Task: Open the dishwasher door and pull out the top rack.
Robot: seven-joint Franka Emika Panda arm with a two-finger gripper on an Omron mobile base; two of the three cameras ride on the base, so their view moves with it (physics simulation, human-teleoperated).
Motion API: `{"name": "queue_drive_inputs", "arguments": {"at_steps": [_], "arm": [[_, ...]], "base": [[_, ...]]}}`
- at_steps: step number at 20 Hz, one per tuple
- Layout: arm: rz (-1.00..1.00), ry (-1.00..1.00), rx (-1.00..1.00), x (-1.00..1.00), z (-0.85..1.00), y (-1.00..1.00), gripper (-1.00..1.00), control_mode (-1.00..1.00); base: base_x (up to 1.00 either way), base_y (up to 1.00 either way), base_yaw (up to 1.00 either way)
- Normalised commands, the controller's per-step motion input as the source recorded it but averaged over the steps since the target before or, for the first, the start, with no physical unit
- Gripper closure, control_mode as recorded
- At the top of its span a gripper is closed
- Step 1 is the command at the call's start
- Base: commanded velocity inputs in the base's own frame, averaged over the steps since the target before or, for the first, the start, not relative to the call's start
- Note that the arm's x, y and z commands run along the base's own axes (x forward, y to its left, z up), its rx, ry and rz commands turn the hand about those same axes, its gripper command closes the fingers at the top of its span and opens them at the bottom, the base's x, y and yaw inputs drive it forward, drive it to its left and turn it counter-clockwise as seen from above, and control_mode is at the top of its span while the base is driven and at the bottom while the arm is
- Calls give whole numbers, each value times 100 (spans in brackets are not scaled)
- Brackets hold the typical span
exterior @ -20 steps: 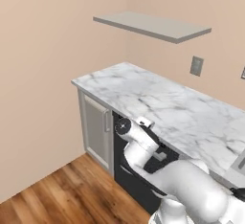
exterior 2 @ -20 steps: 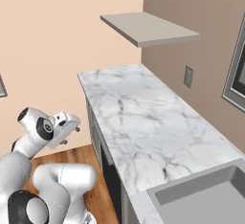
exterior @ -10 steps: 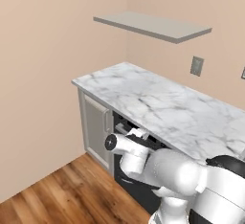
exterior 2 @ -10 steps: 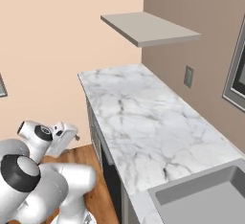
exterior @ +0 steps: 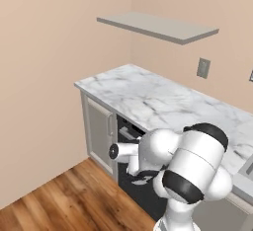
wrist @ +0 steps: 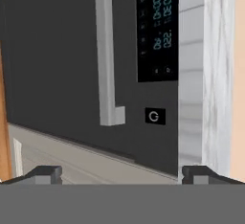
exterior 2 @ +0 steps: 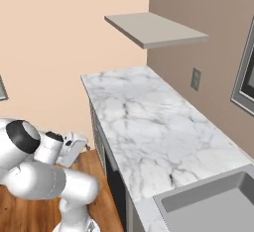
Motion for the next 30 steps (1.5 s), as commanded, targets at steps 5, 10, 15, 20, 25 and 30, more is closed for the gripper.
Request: {"name": "queue_drive_inputs", "arguments": {"at_steps": [5,10,15,20,25,30], "arm": [[-1,0,-4,16,-40,-55,-100,-100],[0,0,-9,22,-61,-52,-100,-100],[0,-1,-6,11,-44,-37,-100,-100],[0,-6,-6,2,-37,-14,-100,-100],[-1,-6,-4,22,-14,-4,-100,-100],[-2,-4,-2,42,-12,0,-100,-100]], "base": [[0,0,0],[0,0,0],[0,0,0],[0,0,0],[0,0,0],[0,0,0]]}}
